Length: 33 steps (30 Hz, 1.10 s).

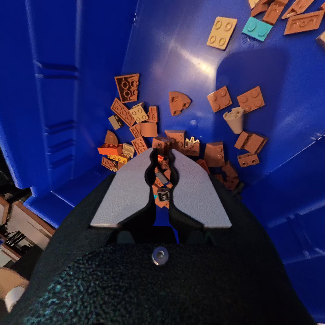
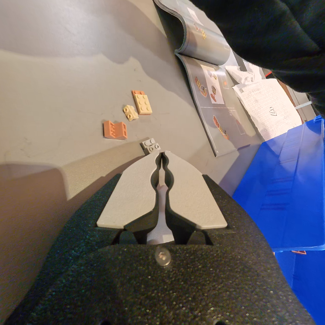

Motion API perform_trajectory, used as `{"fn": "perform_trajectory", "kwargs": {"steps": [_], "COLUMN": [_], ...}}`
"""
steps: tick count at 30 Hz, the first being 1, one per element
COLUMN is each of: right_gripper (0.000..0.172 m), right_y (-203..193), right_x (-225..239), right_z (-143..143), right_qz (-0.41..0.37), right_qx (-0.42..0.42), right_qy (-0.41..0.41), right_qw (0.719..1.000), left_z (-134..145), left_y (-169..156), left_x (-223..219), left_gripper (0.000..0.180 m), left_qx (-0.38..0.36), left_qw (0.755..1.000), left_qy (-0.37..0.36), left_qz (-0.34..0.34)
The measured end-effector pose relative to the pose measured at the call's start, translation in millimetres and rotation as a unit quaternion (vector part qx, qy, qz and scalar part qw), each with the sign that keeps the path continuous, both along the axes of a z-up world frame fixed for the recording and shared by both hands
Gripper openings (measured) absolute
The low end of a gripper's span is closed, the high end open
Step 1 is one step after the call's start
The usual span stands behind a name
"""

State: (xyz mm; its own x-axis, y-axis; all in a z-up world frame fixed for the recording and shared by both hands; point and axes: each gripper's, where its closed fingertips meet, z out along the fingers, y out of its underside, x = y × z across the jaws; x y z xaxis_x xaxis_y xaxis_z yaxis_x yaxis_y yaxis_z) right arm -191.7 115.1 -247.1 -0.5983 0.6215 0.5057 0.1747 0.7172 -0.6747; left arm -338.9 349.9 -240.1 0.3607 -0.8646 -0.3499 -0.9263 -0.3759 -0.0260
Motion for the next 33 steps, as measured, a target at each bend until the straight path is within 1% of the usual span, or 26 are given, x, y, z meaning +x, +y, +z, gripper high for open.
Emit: {"fn": "perform_trajectory", "kwargs": {"steps": [6,9,14,19,23,25,28,33], "right_gripper": [0.000,0.000,0.000,0.000,0.000,0.000,0.000,0.000], "right_y": [0,0,0,0,0,0,0,0], "right_x": [0,0,0,0,0,0,0,0], "right_z": [0,0,0,0,0,0,0,0], "right_qz": [0.000,0.000,0.000,0.000,0.000,0.000,0.000,0.000], "right_qx": [0.000,0.000,0.000,0.000,0.000,0.000,0.000,0.001], "right_qy": [0.000,0.000,0.000,0.000,0.000,0.000,0.000,0.001], "right_qw": [1.000,1.000,1.000,1.000,1.000,1.000,1.000,1.000], "left_z": [-2,-4,-3,-3,-1,-3,-5,-5], "left_y": [-3,-4,-3,-6,-6,-7,-4,1], "left_x": [-4,-5,-2,4,6,8,5,1], "left_gripper": [0.012,0.012,0.012,0.011,0.012,0.012,0.012,0.012], "left_qx": [-0.003,-0.010,-0.017,-0.037,-0.042,-0.043,-0.031,-0.017], "left_qw": [1.000,1.000,0.999,0.992,0.987,0.987,0.989,0.986], "left_qy": [0.019,0.021,-0.010,-0.079,-0.108,-0.110,-0.094,-0.102], "left_qz": [-0.001,0.014,0.049,0.097,0.116,0.110,0.110,0.134]}}
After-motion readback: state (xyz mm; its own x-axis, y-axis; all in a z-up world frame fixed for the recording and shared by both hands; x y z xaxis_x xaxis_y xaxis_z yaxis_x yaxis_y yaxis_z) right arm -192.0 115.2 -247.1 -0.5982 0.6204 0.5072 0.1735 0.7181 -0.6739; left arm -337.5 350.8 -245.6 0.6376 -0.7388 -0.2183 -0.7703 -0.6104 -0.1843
